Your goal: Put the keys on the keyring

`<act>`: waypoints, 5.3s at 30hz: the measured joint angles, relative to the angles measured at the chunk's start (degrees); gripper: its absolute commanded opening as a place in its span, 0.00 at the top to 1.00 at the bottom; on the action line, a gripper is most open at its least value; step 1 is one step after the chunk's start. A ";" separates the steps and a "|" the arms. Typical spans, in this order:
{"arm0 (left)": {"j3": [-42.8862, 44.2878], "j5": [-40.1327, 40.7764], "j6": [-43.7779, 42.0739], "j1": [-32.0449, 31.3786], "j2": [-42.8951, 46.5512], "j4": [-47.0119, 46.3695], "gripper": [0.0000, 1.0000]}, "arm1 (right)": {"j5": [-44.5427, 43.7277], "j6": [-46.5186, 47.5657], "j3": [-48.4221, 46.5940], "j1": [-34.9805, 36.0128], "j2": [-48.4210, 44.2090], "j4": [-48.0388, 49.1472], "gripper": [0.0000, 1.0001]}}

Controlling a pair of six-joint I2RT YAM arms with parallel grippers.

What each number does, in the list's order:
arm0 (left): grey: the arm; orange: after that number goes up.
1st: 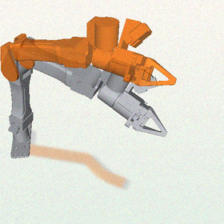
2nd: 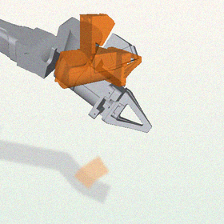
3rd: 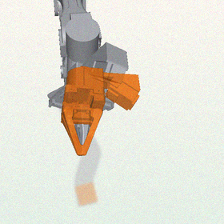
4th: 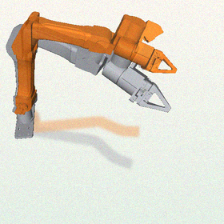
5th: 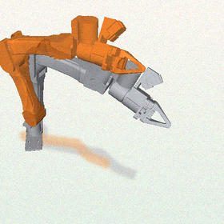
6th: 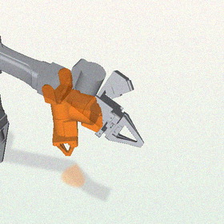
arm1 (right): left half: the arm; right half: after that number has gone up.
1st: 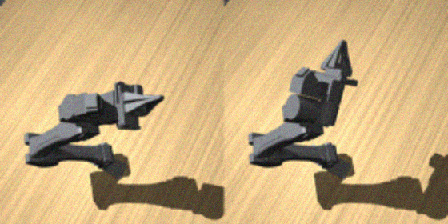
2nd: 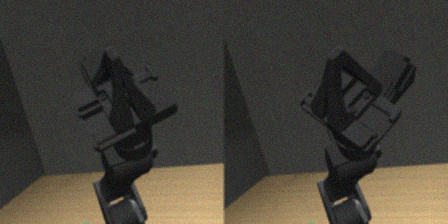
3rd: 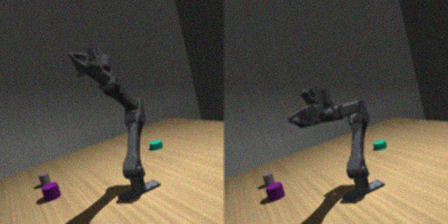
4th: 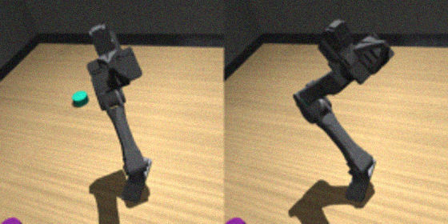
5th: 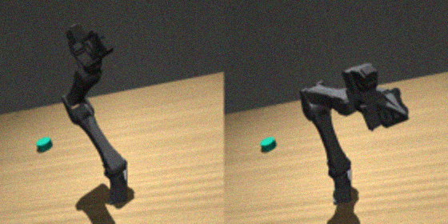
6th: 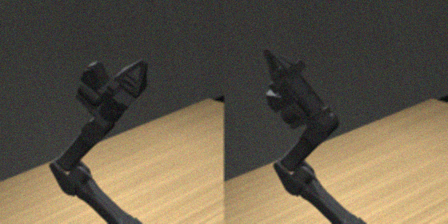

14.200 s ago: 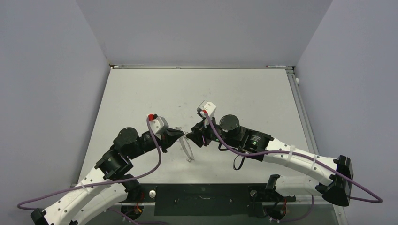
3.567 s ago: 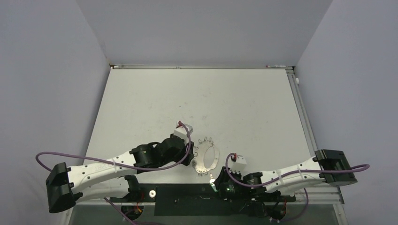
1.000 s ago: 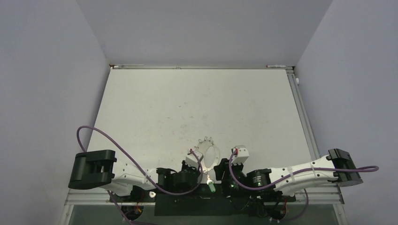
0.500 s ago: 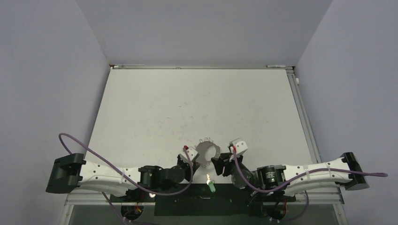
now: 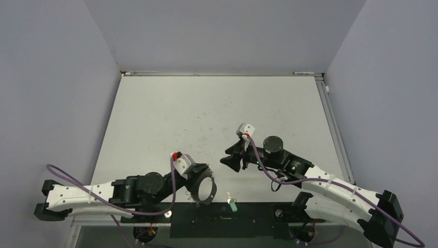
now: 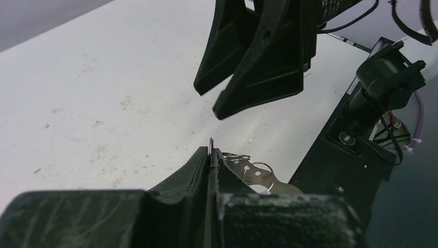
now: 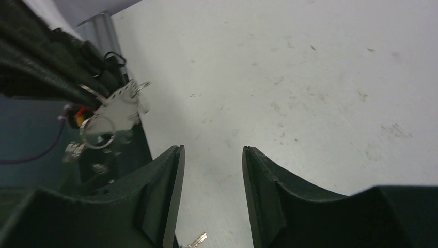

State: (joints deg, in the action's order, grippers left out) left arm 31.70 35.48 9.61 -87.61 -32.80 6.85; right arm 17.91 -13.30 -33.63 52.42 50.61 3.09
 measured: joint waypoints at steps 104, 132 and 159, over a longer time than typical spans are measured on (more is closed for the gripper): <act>-10.12 18.86 1.97 0.33 16.31 -19.93 1.00 | -41.00 -37.03 -18.14 24.09 12.22 -40.11 0.61; -10.12 21.44 -1.92 0.33 15.17 -16.92 1.00 | -36.30 -40.13 1.53 34.56 14.10 -32.70 0.58; -10.12 19.28 -2.29 0.33 14.73 -15.58 1.00 | -22.53 -29.14 13.73 27.04 9.03 -13.64 0.66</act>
State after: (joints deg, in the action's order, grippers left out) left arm 21.58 54.76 7.31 -87.29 -18.06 -8.73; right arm -4.62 -42.44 -19.90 79.46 59.64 -10.55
